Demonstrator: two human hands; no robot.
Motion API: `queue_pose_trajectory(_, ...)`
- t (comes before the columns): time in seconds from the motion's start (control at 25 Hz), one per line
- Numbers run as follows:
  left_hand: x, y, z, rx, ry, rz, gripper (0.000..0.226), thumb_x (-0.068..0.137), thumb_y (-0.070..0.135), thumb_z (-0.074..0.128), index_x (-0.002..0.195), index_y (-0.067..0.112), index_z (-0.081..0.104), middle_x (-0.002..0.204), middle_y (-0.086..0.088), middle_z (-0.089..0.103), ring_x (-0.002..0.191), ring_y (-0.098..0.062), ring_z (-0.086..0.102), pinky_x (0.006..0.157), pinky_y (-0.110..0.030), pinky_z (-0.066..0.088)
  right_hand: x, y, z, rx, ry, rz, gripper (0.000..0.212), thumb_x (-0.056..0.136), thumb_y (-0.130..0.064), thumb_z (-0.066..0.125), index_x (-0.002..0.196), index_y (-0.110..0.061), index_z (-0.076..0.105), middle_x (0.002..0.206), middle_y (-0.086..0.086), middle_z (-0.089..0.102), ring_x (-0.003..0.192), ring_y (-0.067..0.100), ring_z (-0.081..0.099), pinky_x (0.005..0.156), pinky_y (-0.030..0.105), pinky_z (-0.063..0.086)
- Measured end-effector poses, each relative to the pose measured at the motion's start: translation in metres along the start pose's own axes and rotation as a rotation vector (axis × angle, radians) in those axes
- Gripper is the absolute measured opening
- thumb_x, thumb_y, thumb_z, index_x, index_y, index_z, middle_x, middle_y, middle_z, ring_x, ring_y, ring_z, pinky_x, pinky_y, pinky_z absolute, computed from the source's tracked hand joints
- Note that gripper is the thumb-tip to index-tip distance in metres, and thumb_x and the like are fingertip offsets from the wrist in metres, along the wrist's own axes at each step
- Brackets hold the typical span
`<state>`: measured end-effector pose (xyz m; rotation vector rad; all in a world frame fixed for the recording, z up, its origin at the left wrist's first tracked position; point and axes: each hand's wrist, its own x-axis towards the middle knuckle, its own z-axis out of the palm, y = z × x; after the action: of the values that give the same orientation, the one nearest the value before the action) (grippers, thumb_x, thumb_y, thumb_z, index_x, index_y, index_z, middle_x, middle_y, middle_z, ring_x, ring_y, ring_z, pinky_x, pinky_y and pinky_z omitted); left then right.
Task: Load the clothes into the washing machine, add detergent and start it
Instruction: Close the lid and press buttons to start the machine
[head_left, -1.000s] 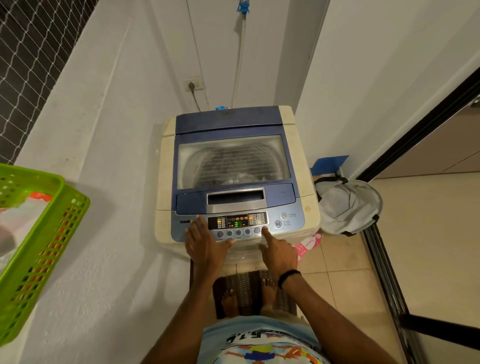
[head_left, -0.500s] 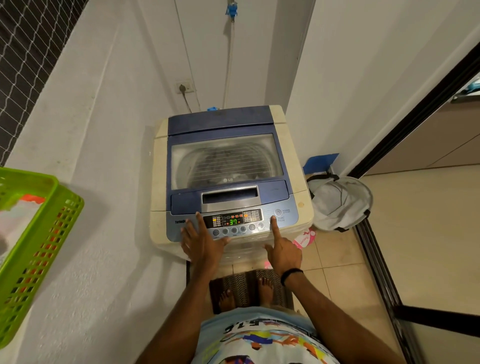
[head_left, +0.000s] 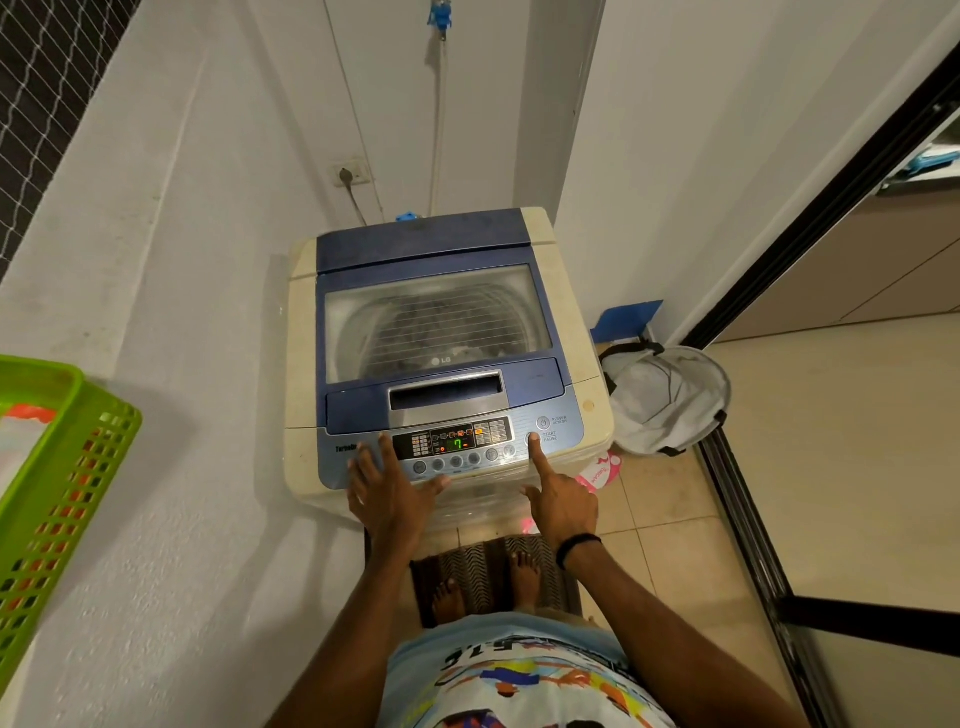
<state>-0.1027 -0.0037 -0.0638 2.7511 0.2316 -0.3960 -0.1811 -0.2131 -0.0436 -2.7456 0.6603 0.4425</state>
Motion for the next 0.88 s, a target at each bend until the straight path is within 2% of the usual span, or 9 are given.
queue_pose_trajectory(0.12, 0.001, 0.0, 0.002, 0.014, 0.004, 0.002, 0.123, 0.064, 0.08, 0.068, 0.157, 0.024, 0.009, 0.165, -0.015, 0.01, 0.151, -0.039, 0.013, 0.116, -0.059, 0.025, 0.005, 0.001, 0.0, -0.007, -0.004, -0.011, 0.081, 0.097, -0.04, 0.054, 0.154, -0.036, -0.002, 0.084, 0.005, 0.069, 0.063, 0.014, 0.051, 0.057, 0.025, 0.038)
queue_pose_trajectory(0.28, 0.001, -0.001, 0.003, 0.005, 0.002, -0.002, 0.122, 0.065, 0.078, 0.068, 0.158, 0.024, 0.009, 0.165, -0.015, 0.009, 0.151, -0.039, 0.012, 0.116, -0.059, 0.025, 0.012, 0.0, -0.005, -0.01, -0.014, -0.017, 0.071, 0.099, -0.042, 0.049, 0.154, -0.037, 0.005, 0.088, 0.007, 0.07, 0.065, 0.016, 0.051, 0.059, 0.026, 0.038)
queue_pose_trajectory(0.48, 0.0, 0.002, 0.003, -0.004, 0.003, -0.003, 0.121, 0.068, 0.075, 0.069, 0.158, 0.024, 0.007, 0.166, -0.015, 0.005, 0.151, -0.04, 0.009, 0.118, -0.06, 0.022, 0.024, -0.002, -0.01, -0.052, -0.032, -0.065, 0.061, 0.098, -0.052, 0.041, 0.151, -0.032, 0.017, 0.094, 0.008, 0.071, 0.08, 0.028, 0.066, 0.061, 0.03, 0.038)
queue_pose_trajectory(0.68, 0.0, 0.001, 0.003, -0.014, 0.0, 0.003, 0.121, 0.068, 0.074, 0.069, 0.158, 0.025, 0.004, 0.166, -0.015, 0.003, 0.151, -0.04, 0.008, 0.118, -0.06, 0.021, 0.017, -0.009, -0.009, -0.094, -0.038, -0.047, 0.076, 0.096, -0.054, 0.044, 0.154, -0.025, 0.006, 0.092, 0.008, 0.07, 0.078, 0.026, 0.066, 0.061, 0.03, 0.04)
queue_pose_trajectory(0.88, -0.004, 0.0, -0.002, -0.018, 0.004, 0.012, 0.12, 0.069, 0.076, 0.067, 0.158, 0.025, 0.005, 0.166, -0.015, 0.003, 0.152, -0.039, 0.008, 0.118, -0.059, 0.021, 0.004, -0.011, -0.005, -0.031, -0.006, -0.043, 0.092, 0.091, -0.054, 0.055, 0.154, -0.028, -0.006, 0.089, 0.006, 0.071, 0.065, 0.018, 0.059, 0.058, 0.028, 0.046)
